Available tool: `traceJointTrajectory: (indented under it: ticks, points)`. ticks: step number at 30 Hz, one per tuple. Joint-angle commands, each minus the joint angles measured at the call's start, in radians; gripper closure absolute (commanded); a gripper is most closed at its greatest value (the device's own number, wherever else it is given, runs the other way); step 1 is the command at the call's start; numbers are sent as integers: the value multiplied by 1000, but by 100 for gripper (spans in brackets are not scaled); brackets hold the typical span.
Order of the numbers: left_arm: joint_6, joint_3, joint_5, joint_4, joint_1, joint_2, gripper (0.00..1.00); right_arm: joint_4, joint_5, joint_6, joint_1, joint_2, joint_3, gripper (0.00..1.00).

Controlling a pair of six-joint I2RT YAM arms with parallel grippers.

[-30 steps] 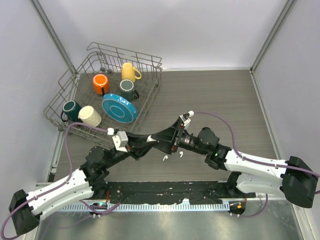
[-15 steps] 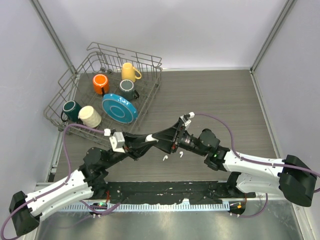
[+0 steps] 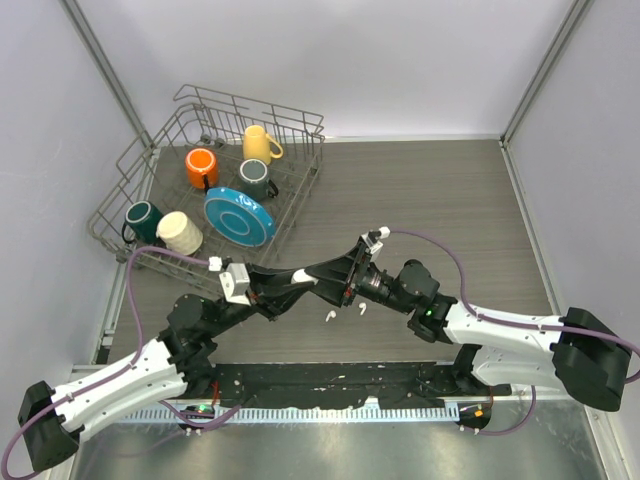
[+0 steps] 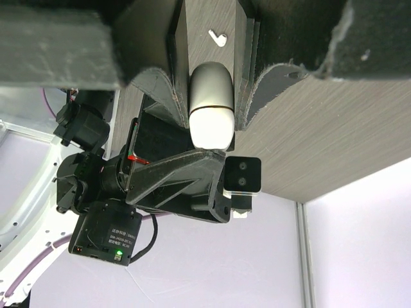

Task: Insert the wireless bluetooth earbuds into the charging case
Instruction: Pick up the charging case at the center of the board.

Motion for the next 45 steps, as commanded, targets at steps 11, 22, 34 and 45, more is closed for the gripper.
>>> traceJointTrajectory:
  ticks: [11,22,34,45]
  points:
    - [-61,11,-1,48,1,1,63,141,12,11,1,-2,-11,94]
    - [-71,11,-21,57,1,16,57,144,25,9,3,-8,-26,97]
    - [-73,8,-18,78,0,45,69,159,17,15,3,-5,-26,98]
    - [-67,2,-26,95,1,39,71,164,17,20,3,-2,-38,98]
